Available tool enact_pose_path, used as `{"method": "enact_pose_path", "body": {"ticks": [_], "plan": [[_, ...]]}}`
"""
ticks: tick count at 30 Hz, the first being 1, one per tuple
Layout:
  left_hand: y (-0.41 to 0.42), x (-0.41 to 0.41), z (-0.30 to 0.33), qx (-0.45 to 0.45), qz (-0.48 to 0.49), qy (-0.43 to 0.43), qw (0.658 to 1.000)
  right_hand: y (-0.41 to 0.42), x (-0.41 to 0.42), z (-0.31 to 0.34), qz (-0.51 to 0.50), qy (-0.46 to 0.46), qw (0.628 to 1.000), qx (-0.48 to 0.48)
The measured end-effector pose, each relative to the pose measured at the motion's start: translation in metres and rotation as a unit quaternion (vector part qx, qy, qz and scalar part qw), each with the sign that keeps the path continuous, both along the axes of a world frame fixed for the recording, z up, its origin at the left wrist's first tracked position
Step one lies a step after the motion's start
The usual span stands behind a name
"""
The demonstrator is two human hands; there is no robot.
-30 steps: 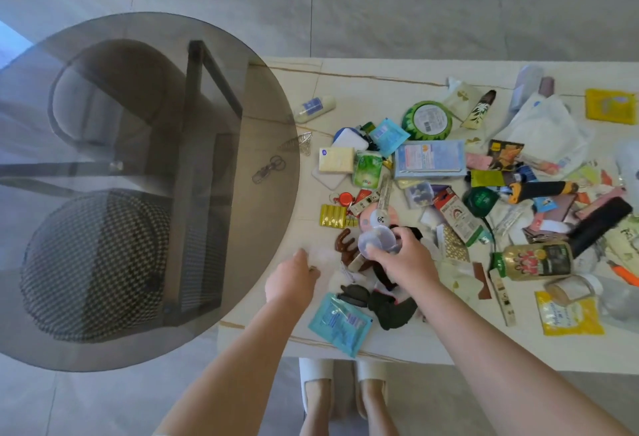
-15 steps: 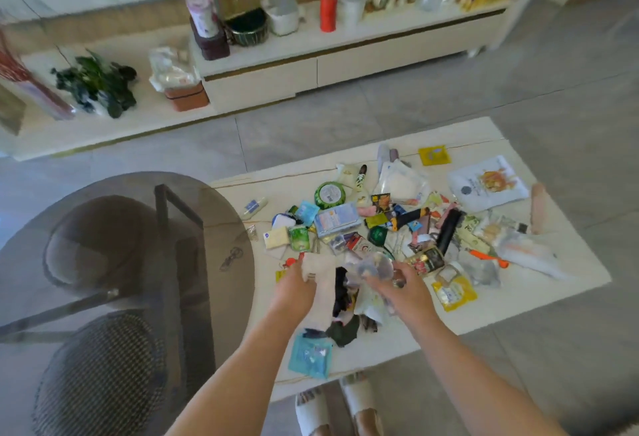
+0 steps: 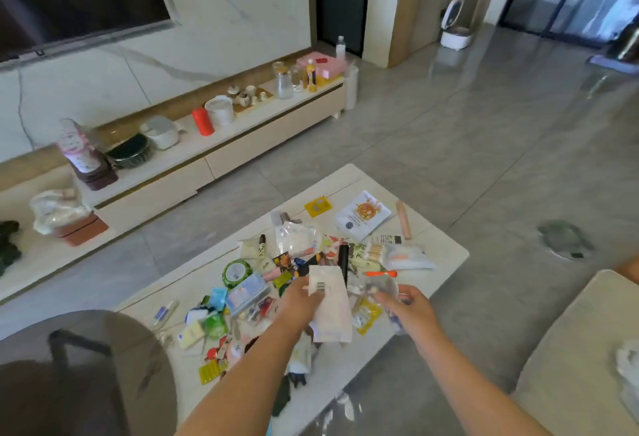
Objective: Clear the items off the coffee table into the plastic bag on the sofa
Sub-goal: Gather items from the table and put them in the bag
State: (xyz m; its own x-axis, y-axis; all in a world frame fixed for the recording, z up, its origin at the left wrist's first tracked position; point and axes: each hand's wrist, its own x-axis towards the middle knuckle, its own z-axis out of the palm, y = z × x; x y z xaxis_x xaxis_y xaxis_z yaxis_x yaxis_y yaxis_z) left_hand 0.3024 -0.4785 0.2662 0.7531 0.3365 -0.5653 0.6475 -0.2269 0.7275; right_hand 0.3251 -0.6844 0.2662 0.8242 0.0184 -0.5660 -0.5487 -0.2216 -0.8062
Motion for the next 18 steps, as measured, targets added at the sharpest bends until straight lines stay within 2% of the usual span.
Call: {"method": "enact_pose_path", "body": {"ticks": [4,12,18], "plan": [[-0.072,0.033,0.016,-0.006,-0.048,-0.004,0.999,-0.073,0.014,0.004,-0.032,0.002,0.999,0.003],[-0.219,0.101,0.019,-0.021,-0.161,-0.047,0.986,-0.21,0.037,0.004,-0.114,-0.038,0.989,-0.088],[-0.311,0.127,0.031,-0.051,-0.232,-0.026,0.971,-0.287,0.034,-0.001,-0.213,-0.039,0.97,-0.115]]}}
